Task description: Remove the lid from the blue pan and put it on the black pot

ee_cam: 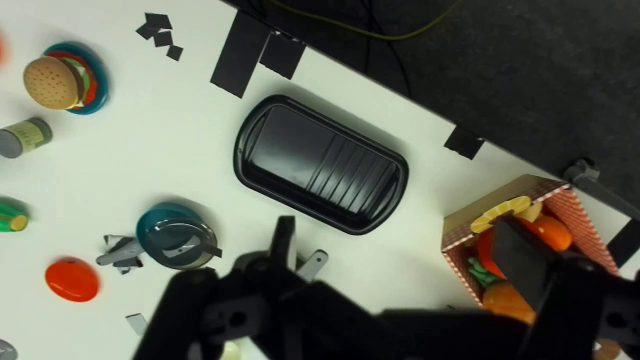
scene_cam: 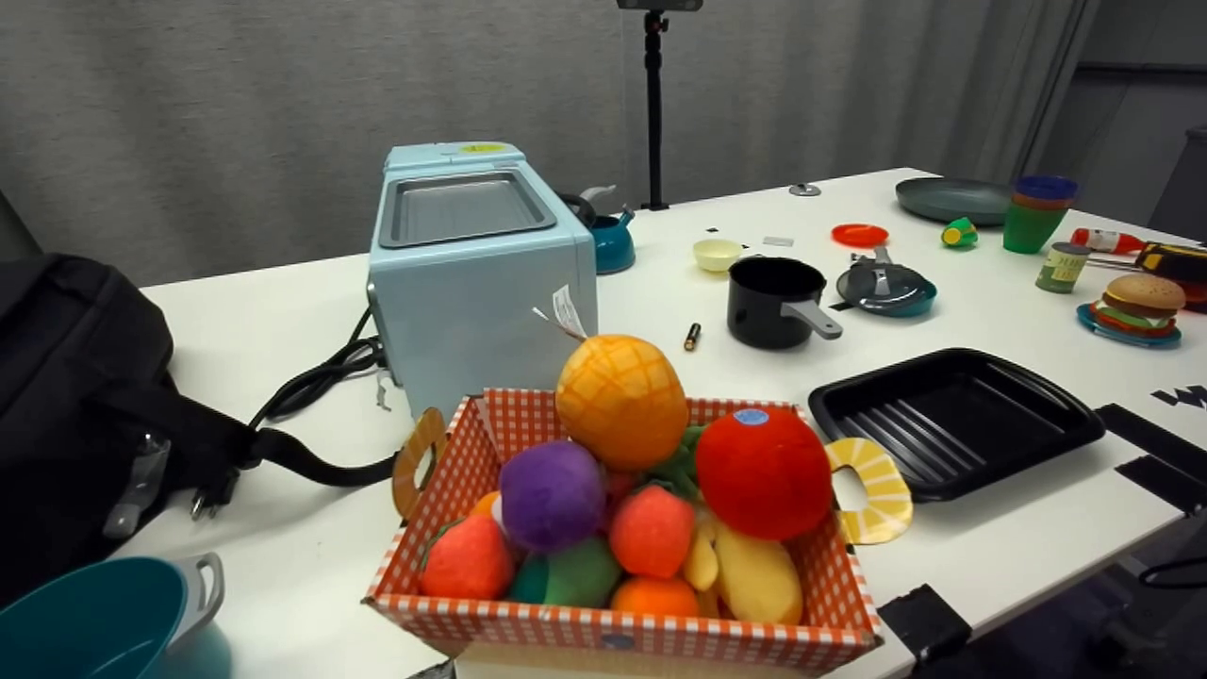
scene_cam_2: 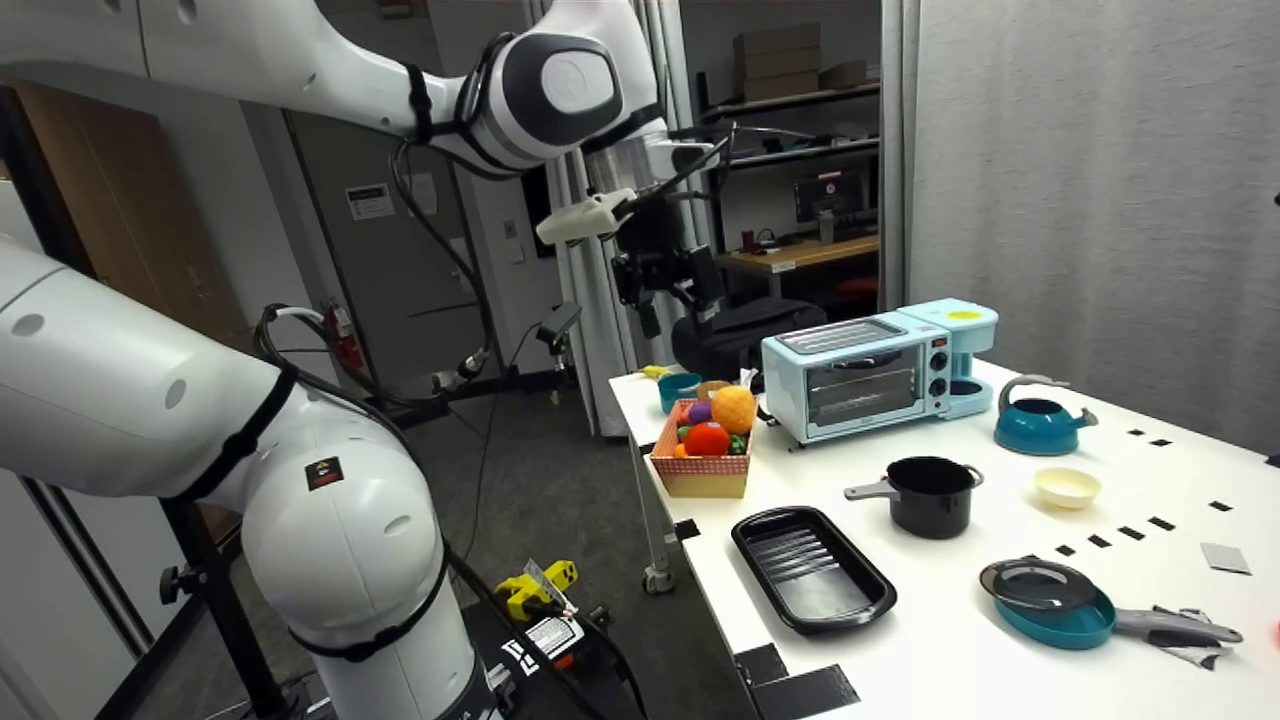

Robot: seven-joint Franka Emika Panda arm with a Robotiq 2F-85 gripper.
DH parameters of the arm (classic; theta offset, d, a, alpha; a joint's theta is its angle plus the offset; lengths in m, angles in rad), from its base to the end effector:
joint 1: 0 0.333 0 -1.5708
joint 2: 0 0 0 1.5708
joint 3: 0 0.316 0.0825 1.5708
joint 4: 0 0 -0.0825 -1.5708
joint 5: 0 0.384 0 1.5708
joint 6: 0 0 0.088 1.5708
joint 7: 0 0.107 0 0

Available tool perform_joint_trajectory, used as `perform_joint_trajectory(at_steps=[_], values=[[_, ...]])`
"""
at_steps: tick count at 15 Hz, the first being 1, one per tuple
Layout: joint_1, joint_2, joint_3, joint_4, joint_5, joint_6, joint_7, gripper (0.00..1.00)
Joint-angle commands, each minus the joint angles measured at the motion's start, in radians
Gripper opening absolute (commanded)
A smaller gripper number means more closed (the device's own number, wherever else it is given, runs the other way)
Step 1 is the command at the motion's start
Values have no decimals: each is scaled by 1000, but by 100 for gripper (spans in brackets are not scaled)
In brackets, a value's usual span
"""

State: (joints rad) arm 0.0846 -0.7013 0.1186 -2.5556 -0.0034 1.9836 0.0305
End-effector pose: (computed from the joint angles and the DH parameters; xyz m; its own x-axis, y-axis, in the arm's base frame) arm 0.3449 0.0741 0.5030 0.9798 0.1539 0.1274 0.1451 -0.9865 0.0757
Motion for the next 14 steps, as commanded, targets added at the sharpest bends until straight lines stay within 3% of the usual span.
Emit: perform_joint_trajectory(at_steps=[1,10,11,12,14], values=[[-81,26,-22,-59,-90,113,41,100],[-301,226,-29,-110,-327,392,239,100],[-317,249,-26,-100,-349,403,271,100],[-272,198,-49,-120,-307,364,214,100],[-291,234,-50,-115,-330,388,244,100]])
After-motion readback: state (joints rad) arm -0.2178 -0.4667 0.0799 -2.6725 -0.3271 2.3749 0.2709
